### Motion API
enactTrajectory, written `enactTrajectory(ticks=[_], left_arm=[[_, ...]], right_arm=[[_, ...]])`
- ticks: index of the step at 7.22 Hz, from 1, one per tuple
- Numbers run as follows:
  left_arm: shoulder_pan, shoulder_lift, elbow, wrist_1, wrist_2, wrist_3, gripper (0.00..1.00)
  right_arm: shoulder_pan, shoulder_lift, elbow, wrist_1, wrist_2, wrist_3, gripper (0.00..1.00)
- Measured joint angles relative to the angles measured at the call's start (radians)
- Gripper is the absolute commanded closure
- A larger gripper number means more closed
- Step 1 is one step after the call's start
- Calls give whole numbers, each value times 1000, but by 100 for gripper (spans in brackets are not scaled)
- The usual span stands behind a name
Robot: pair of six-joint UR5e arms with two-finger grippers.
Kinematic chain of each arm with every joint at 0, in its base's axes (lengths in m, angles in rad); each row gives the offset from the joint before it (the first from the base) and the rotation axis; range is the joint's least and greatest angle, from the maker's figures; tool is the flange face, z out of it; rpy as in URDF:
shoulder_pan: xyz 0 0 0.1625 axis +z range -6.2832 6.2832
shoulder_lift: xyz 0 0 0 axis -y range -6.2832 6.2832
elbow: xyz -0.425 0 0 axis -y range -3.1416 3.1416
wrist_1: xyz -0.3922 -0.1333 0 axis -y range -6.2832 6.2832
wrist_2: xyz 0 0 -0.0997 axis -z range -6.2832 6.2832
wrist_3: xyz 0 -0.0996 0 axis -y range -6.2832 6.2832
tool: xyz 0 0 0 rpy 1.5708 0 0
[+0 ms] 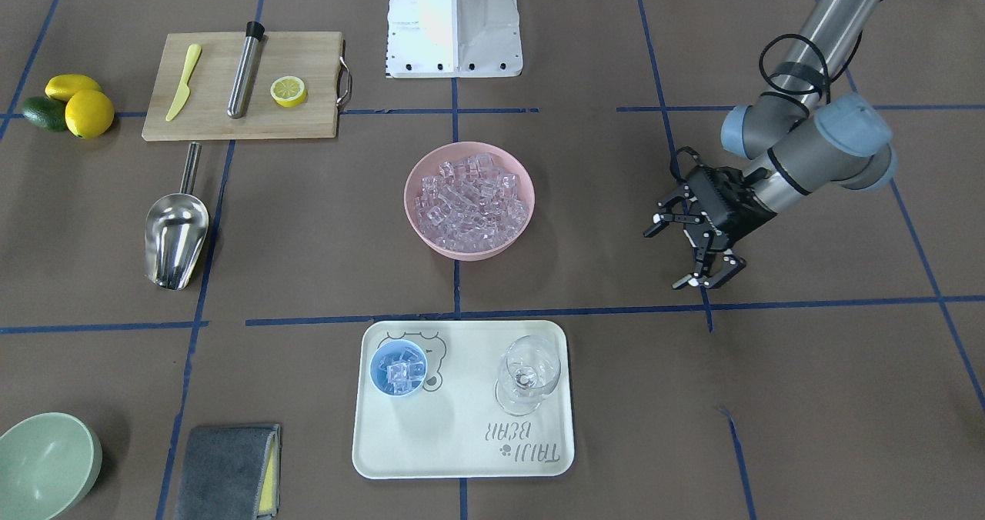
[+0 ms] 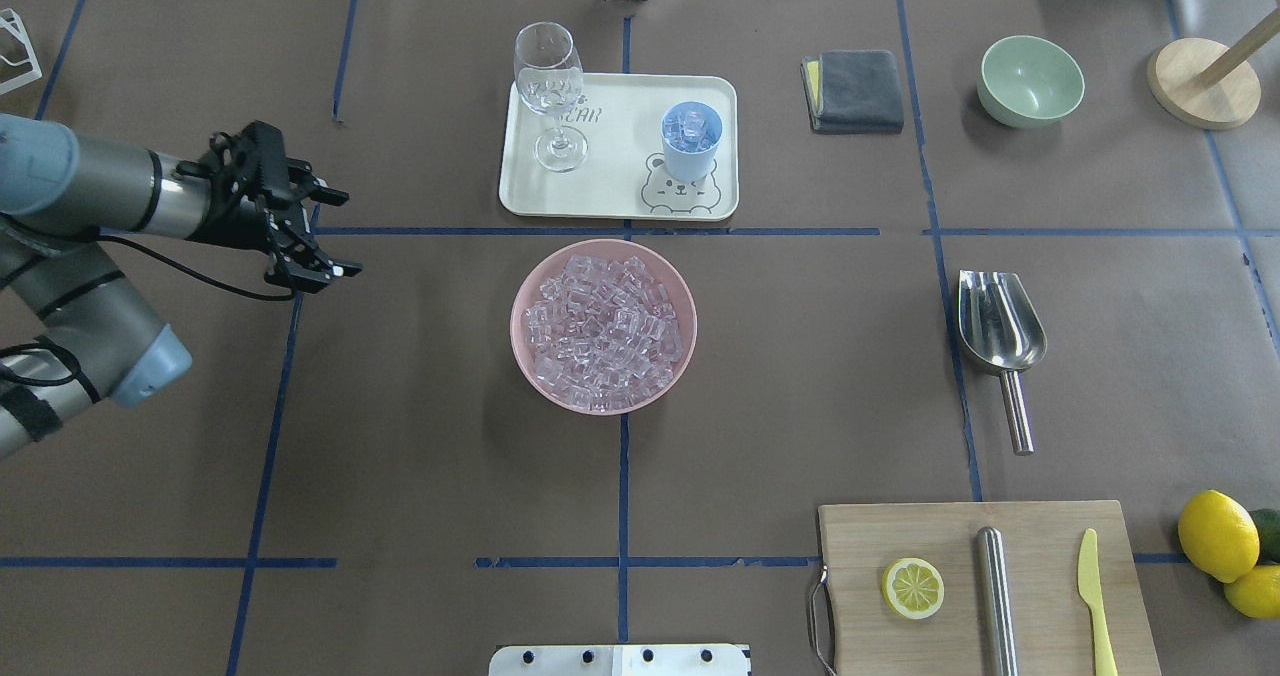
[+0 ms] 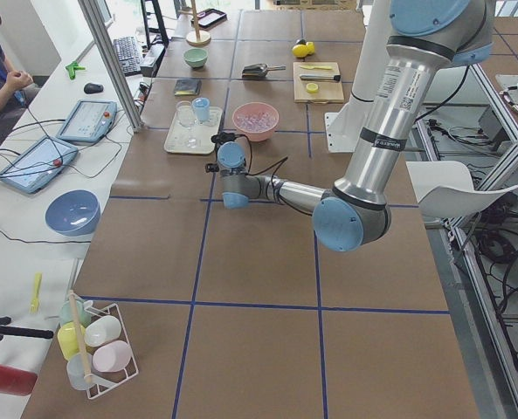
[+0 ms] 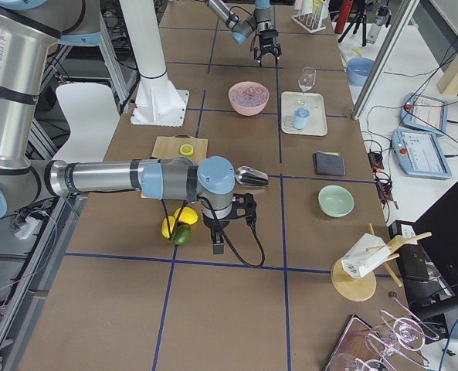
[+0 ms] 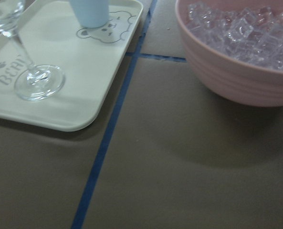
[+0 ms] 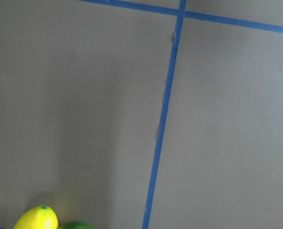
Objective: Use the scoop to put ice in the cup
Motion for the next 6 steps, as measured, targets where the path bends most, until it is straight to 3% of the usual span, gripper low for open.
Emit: enactTrajectory(ticks=[2, 6], left_arm=[[-129, 30, -15, 143, -5, 91, 0], [-432, 63, -117, 728, -61, 318, 0]], right_arm=[[1, 0, -2, 1, 2, 2, 0], [1, 1, -5, 0, 2, 3, 0]])
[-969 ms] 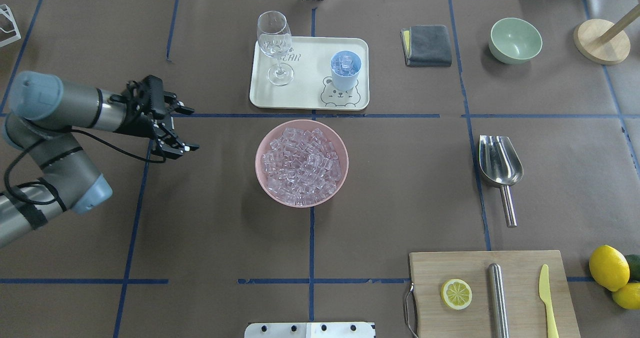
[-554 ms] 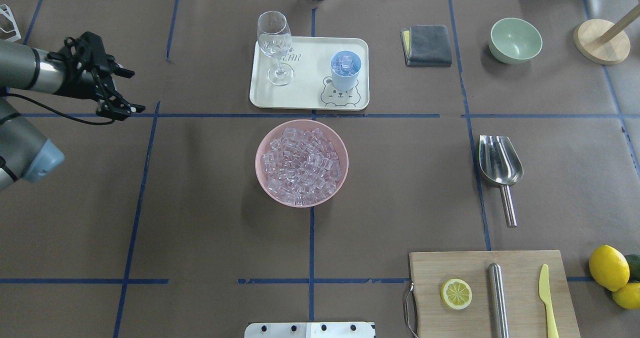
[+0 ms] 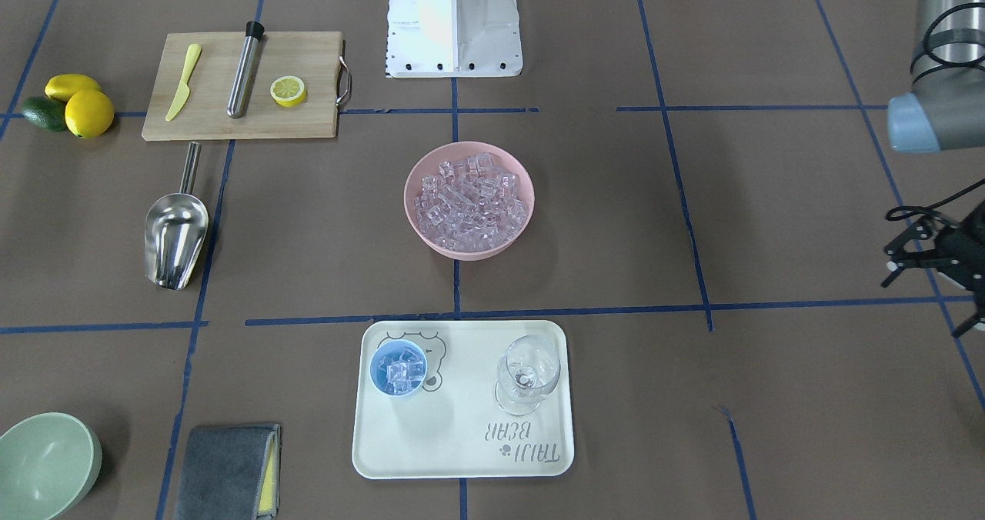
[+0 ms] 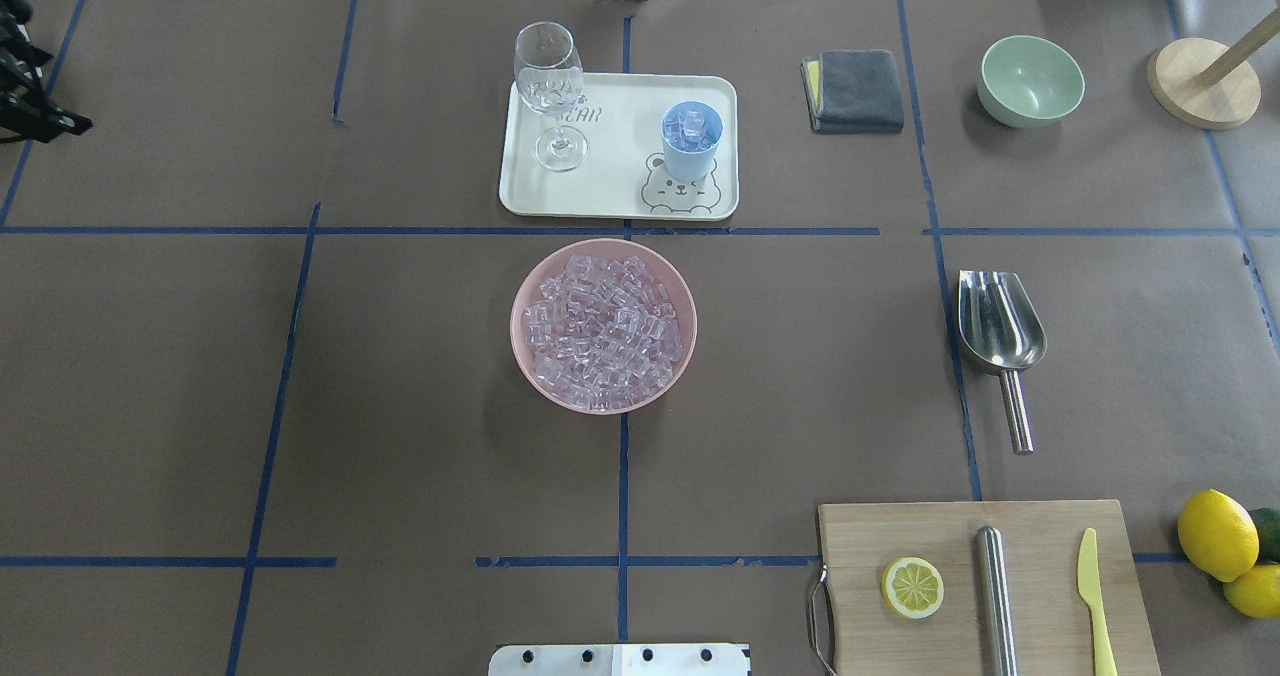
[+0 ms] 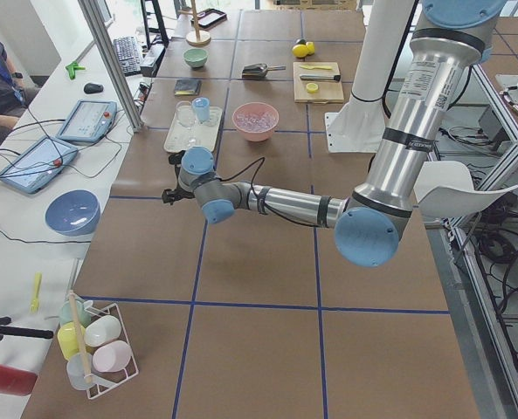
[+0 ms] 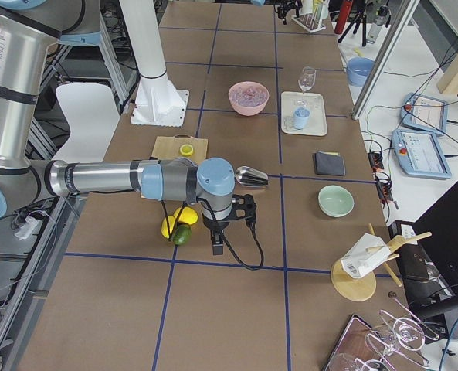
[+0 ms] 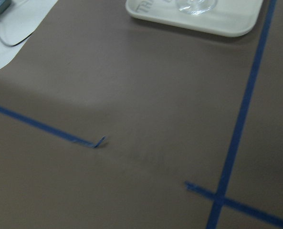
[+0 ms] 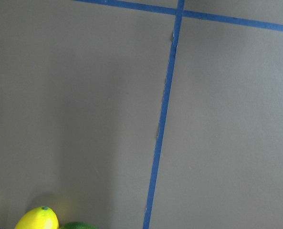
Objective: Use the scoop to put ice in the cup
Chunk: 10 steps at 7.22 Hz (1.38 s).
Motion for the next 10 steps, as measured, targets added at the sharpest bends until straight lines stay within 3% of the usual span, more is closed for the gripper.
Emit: enactTrajectory(ticks=[3, 6, 8, 10], left_arm=[[-186, 48, -10, 311, -41, -5, 0], [-288, 96, -25, 570, -60, -15, 0], [-310, 175, -74, 589, -142, -91, 0], [-312, 220, -124, 551, -165, -128, 0]], right_arm=[[0, 0, -2, -1, 0, 0, 0], [0, 0, -1, -1, 1, 1, 0], [0, 2, 1, 4, 1, -1, 0], [0, 17, -2, 7, -3, 0, 0]])
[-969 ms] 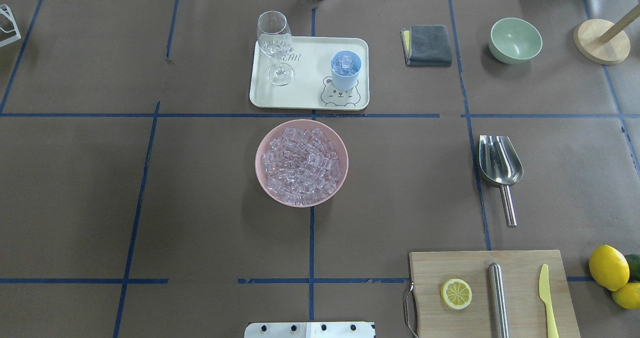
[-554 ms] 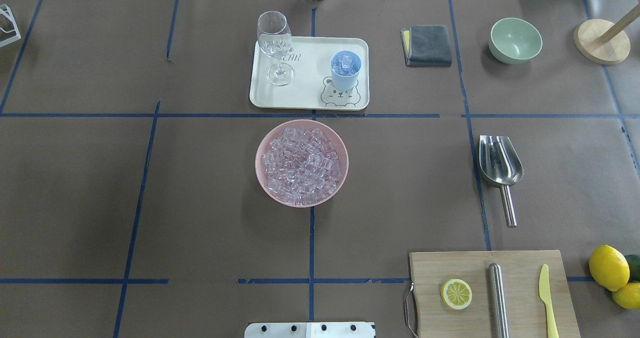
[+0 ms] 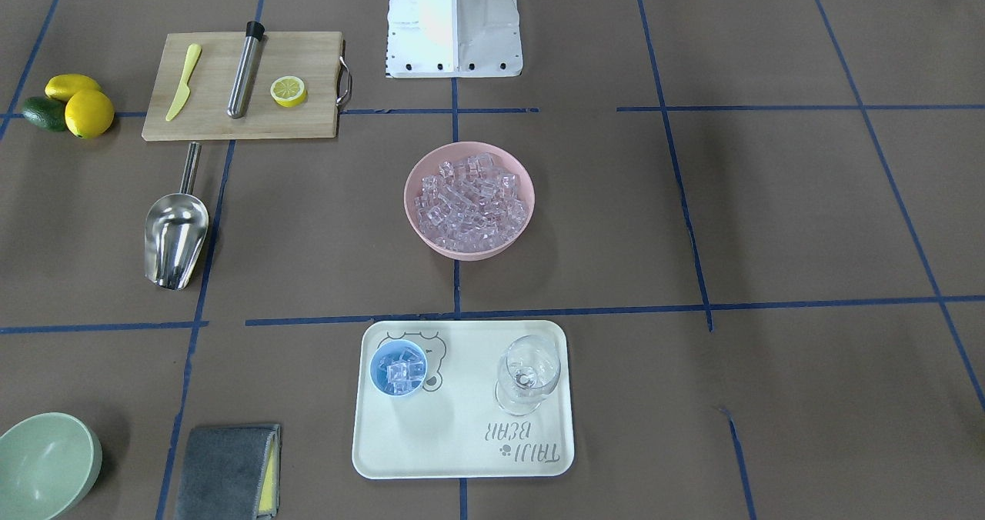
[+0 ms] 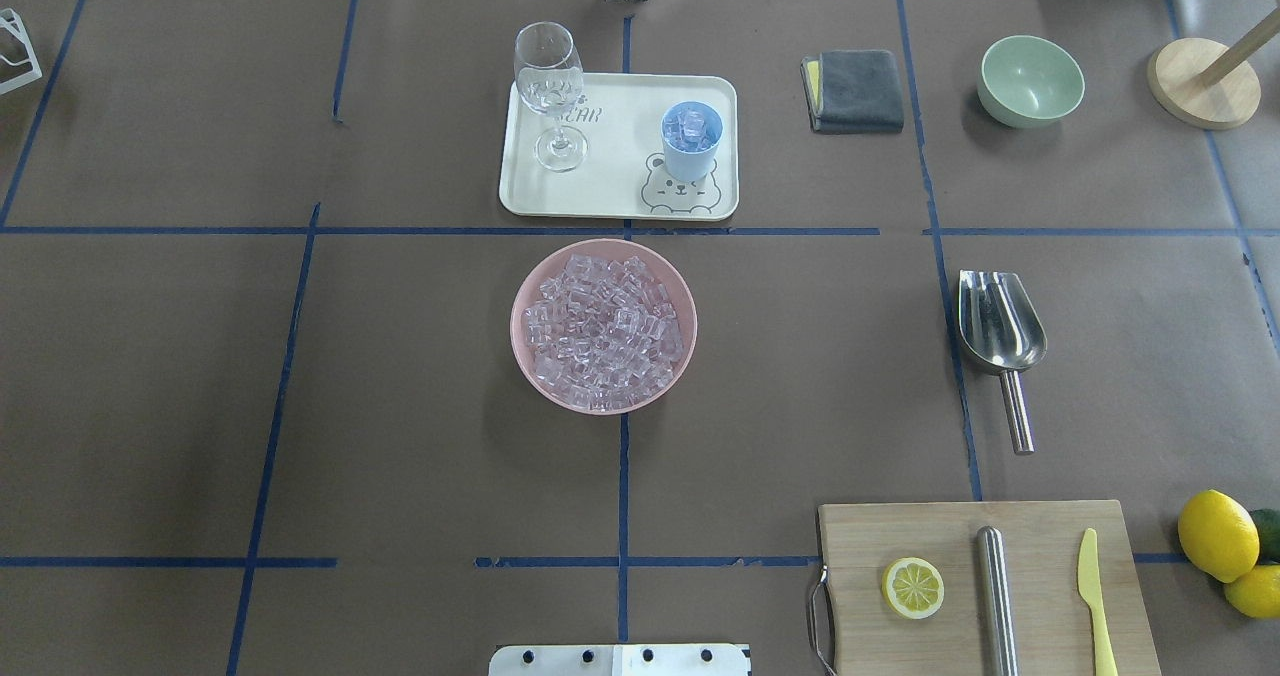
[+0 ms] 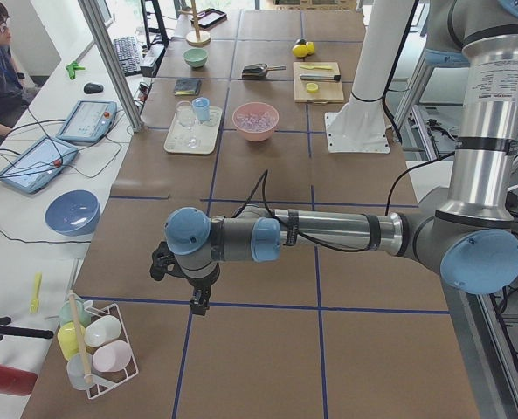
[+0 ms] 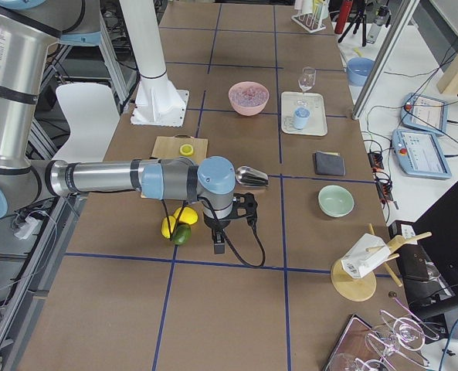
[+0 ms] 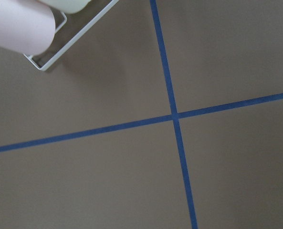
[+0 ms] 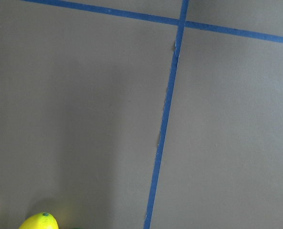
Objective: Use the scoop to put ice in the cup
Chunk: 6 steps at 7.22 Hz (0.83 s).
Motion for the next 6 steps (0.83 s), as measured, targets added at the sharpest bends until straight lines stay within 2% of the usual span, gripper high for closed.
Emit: enactTrajectory(ticks=[3, 6], left_arm=[[2, 10, -3, -46, 5, -7, 0], [2, 12, -13, -46, 60, -7, 0]], right_arm=[[0, 12, -8, 4, -7, 14, 0], [1, 20, -7, 8, -7, 17, 0]])
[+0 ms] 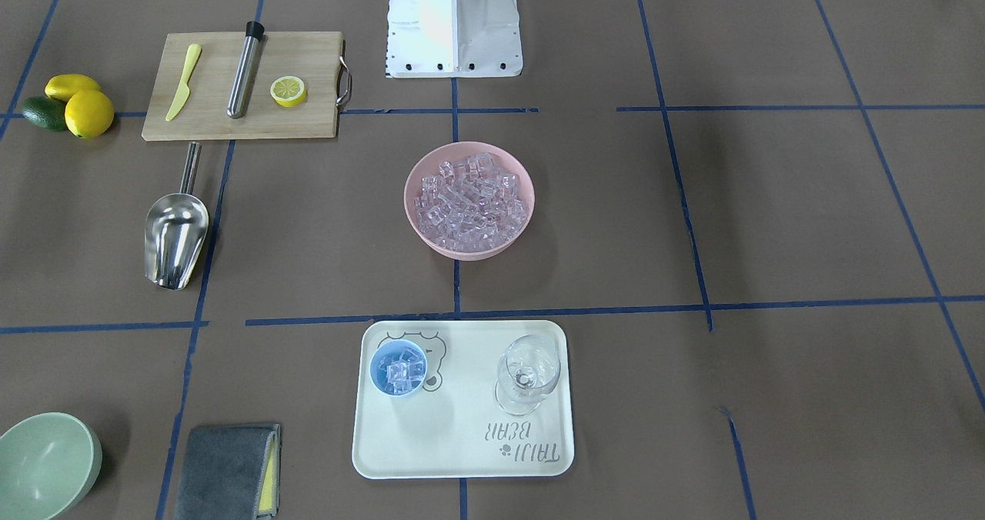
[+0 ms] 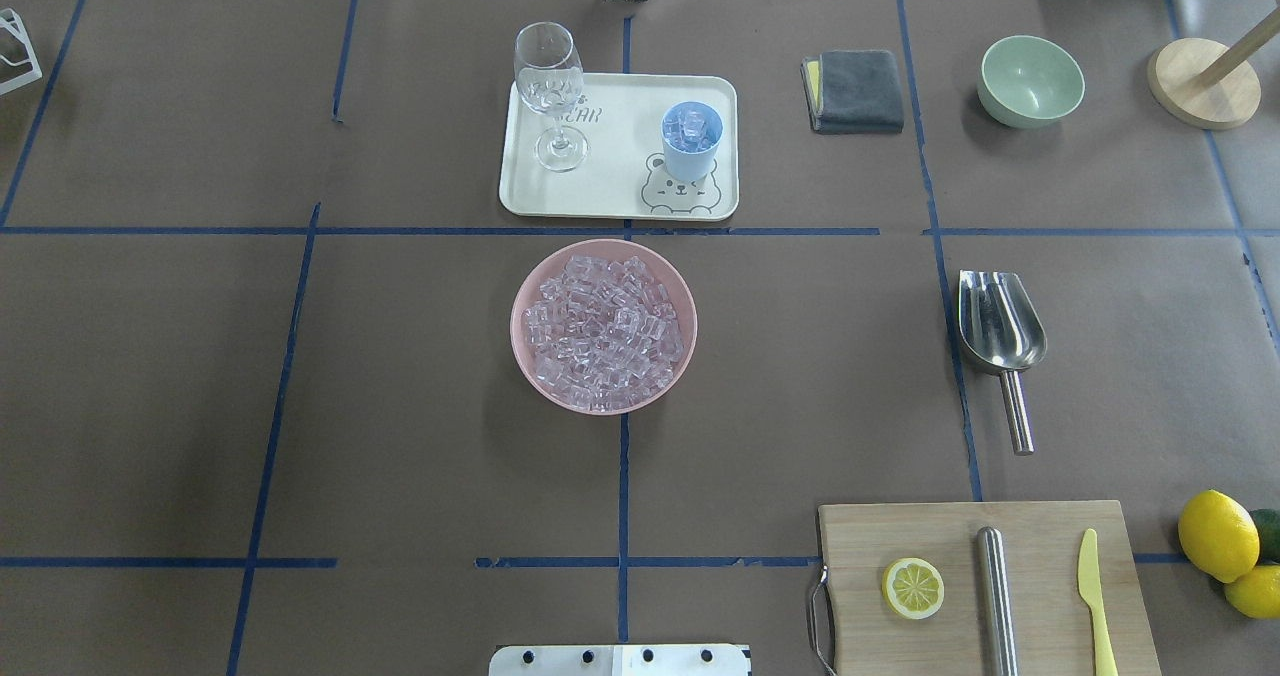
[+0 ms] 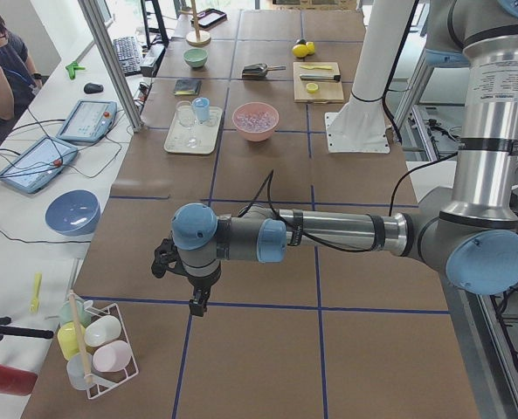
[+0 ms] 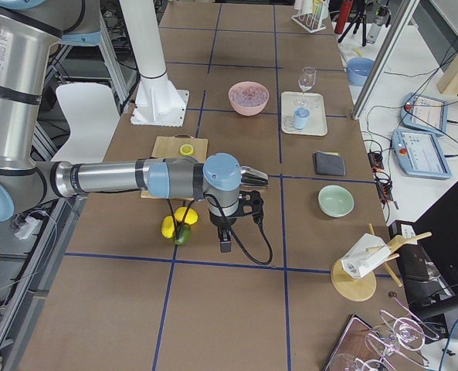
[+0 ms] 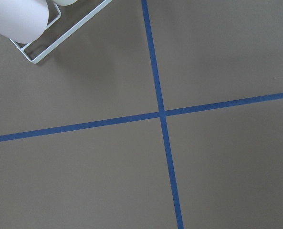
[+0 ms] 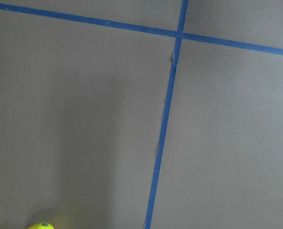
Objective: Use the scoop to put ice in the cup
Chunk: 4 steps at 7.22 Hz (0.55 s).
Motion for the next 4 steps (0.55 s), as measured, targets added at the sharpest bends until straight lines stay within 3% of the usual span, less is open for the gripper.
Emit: enactTrajectory(ticks=[4], left_arm=[[0, 4, -14, 0, 10, 2, 0]], right_arm=[[0, 0, -5, 0, 1, -7, 0]])
